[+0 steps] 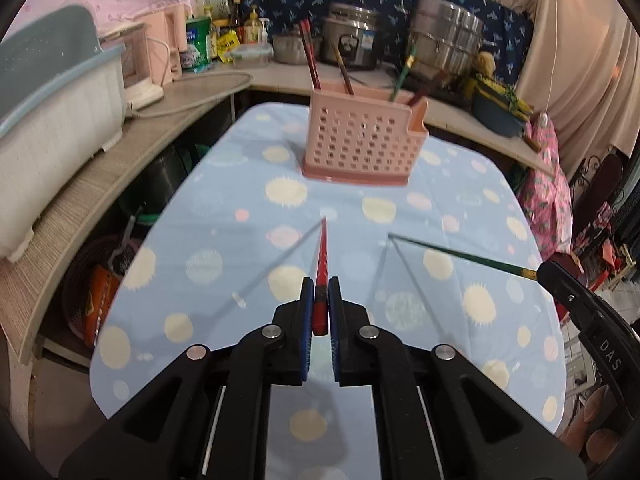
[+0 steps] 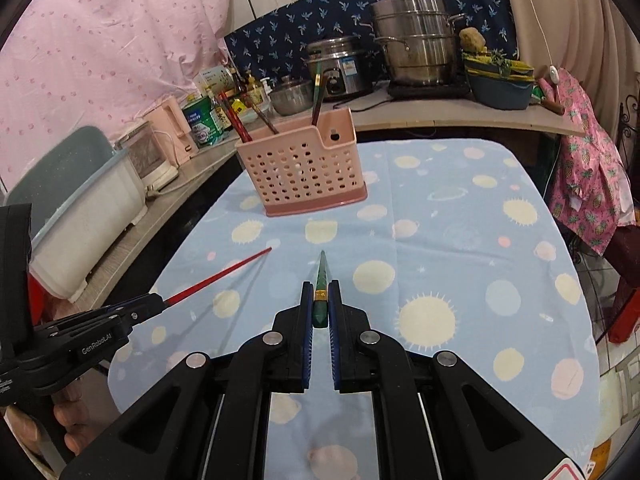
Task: Organize utensils
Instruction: 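Lift and carry both chopsticks over the pink basket with both tools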
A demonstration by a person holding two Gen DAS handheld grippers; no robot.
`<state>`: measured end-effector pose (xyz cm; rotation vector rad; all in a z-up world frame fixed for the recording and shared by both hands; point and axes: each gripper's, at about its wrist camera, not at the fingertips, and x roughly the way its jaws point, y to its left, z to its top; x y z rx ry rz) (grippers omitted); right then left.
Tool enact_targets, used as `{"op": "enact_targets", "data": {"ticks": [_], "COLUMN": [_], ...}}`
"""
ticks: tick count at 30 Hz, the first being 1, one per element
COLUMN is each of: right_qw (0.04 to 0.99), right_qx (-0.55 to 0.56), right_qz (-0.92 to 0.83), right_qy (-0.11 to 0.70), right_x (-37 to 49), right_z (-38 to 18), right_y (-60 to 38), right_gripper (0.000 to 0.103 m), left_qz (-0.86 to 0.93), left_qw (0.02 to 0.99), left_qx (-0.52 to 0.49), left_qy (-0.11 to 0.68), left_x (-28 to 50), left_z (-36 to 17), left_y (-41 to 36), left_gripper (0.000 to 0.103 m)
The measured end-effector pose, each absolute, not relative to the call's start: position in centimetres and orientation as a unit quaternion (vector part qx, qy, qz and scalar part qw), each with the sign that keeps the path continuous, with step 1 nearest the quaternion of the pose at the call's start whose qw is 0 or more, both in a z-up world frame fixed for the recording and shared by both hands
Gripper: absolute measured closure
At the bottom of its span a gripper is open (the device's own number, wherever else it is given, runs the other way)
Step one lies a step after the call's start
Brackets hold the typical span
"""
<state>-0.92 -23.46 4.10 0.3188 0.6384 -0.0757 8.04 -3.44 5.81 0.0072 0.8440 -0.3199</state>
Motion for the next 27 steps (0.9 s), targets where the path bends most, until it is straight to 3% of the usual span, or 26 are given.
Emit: {"op": "enact_targets", "data": {"ticks": [27], "right_qw": [0.966], "right_qx": [0.190], "right_qz": [-0.001], "right_qy": [0.175], "right_x": [10.6], "right_z": [17.5], "right_y": [-28.9], "right_gripper": [0.096], "left_qz": [-0.171], "left_qw": [0.946], "left_qx": [-0.056], "left_qy": [0.269], "left_x": [19.8], "left_z": [21.8], "left_y": [-5.9], "left_gripper": [0.096]}}
